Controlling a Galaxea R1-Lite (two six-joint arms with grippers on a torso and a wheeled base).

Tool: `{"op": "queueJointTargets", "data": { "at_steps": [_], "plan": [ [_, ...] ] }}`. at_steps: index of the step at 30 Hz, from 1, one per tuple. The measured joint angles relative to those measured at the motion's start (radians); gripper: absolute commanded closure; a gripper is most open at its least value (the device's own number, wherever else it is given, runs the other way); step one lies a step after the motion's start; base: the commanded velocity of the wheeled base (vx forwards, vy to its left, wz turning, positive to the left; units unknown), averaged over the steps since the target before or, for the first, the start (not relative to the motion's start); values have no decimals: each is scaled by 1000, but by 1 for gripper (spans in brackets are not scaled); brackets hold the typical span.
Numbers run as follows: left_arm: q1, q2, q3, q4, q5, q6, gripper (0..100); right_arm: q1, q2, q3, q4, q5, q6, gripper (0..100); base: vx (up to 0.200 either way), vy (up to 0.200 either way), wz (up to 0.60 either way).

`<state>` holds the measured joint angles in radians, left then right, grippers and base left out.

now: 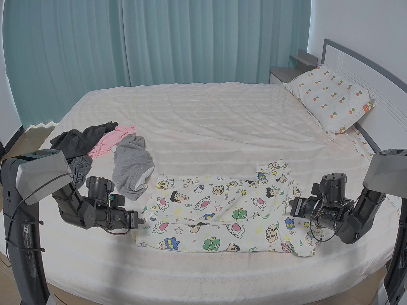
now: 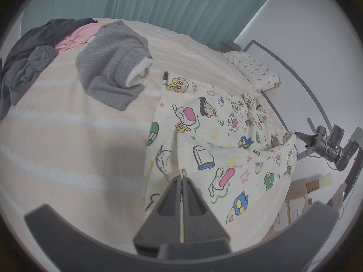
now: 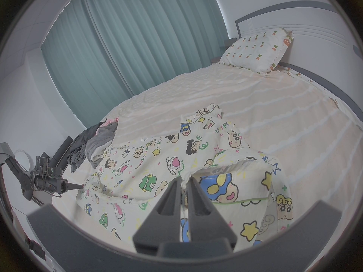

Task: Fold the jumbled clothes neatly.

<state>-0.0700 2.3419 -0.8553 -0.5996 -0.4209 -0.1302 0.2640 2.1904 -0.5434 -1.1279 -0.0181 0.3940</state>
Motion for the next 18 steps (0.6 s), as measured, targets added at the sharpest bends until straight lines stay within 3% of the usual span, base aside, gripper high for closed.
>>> {"op": "queueJointTargets", "data": {
  "at_steps": [18],
  "plan": [
    [31, -77, 106, -6, 4, -1, 100, 1, -2, -3, -10, 0, -5, 100, 0, 0, 0]
  ]
}}
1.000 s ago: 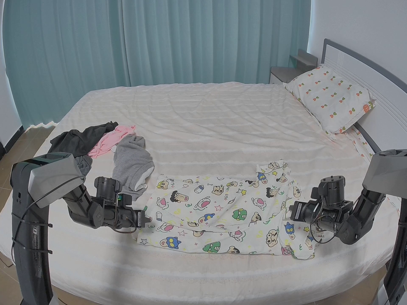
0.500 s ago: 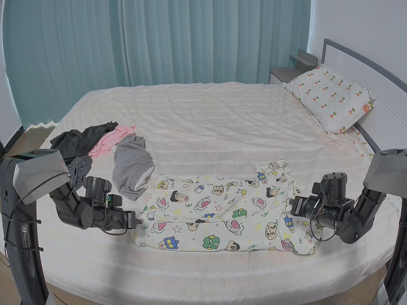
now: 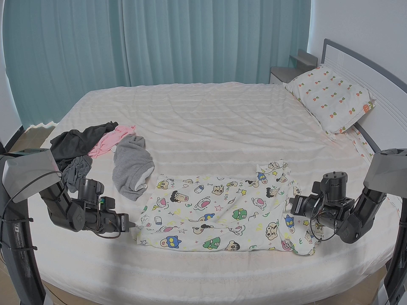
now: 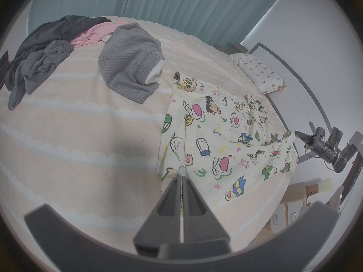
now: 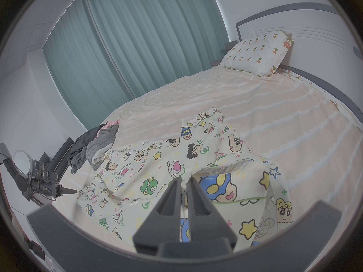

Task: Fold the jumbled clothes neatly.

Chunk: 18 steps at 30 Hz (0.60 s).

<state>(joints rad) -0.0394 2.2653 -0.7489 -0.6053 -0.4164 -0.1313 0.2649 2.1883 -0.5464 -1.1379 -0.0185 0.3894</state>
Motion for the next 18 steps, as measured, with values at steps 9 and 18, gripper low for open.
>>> {"op": "queueJointTargets", "data": {
  "at_steps": [9, 18],
  "plan": [
    [-32, 26, -90, 2, 1, -22, 0, 1, 6, -3, 0, 0, 0, 100, 0, 0, 0],
    [-85, 108, -183, 11, 6, -29, 0, 3, 8, 2, 0, 0, 0, 100, 0, 0, 0]
  ]
}}
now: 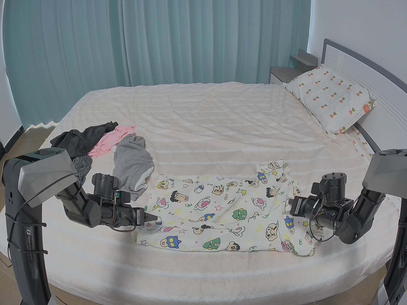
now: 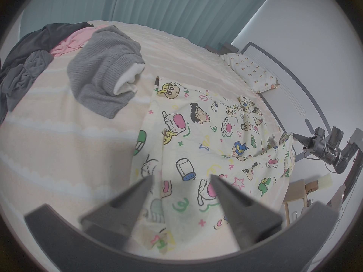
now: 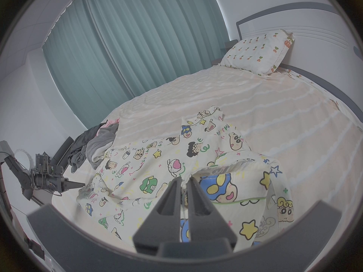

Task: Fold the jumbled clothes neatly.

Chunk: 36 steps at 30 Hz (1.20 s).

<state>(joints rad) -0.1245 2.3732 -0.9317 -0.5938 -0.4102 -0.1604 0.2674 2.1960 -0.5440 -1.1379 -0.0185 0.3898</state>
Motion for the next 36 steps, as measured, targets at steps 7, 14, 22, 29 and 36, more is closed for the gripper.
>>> {"op": "queueJointTargets", "data": {
  "at_steps": [7, 14, 22, 29, 36],
  "plan": [
    [-19, 44, -55, 7, 1, -3, 0, 0, 1, 4, 0, 0, 0, 100, 0, 0, 0],
    [-44, 63, -66, 7, -2, -7, 0, 0, 1, 4, 0, 1, 0, 100, 0, 0, 0],
    [-52, 88, -88, 8, 2, -11, 100, -1, 1, 4, 0, 1, 1, 100, 0, 0, 0],
    [-46, 87, -80, 7, 3, -26, 100, -2, 4, 4, 0, 2, 3, 100, 0, 0, 0],
    [-32, 45, -40, 6, 4, -26, 100, -4, 4, 5, -1, 1, 3, 100, 0, 0, 0]
  ]
}}
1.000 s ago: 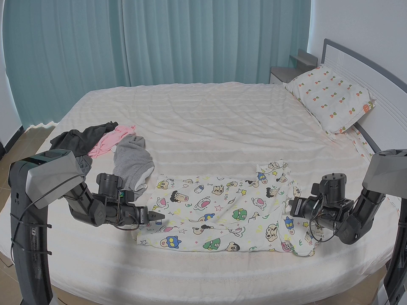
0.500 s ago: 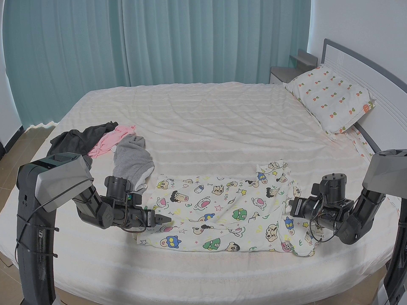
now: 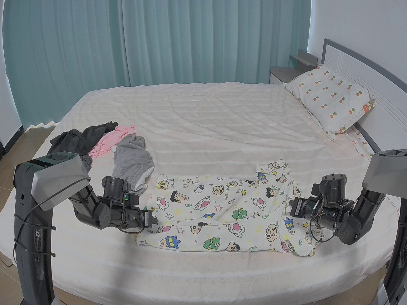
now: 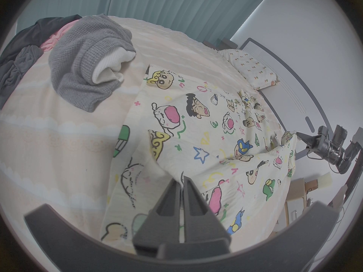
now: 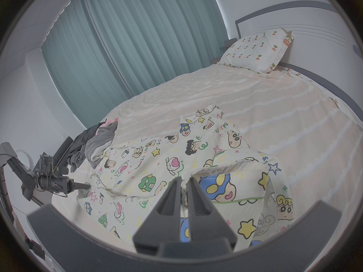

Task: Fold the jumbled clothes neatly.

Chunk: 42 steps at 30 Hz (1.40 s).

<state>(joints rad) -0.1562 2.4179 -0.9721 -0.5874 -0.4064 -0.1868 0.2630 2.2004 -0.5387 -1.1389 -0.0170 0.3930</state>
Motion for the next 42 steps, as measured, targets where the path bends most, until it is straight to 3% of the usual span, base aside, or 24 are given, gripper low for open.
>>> {"op": "queueJointTargets", "data": {
  "at_steps": [13, 17, 26, 32, 42],
  "plan": [
    [10, -138, 121, 31, 26, 1, 100, -2, -4, 5, -3, 0, 0, 100, 0, 0, 0],
    [18, -193, 160, 45, 29, -2, 100, 0, -6, 30, -68, 0, -3, 100, 0, 0, 0],
    [22, -336, 178, 260, 38, -97, 100, 0, -13, 100, -153, 1, -14, 100, 0, 0, 0],
    [22, -393, 210, 287, 40, -111, 100, -1, -52, 140, -161, 9, -15, 100, 0, 0, 0],
    [16, -453, 203, 531, 44, -109, 100, 4, -121, 229, -164, 13, -20, 100, 0, 0, 0]
  ]
}}
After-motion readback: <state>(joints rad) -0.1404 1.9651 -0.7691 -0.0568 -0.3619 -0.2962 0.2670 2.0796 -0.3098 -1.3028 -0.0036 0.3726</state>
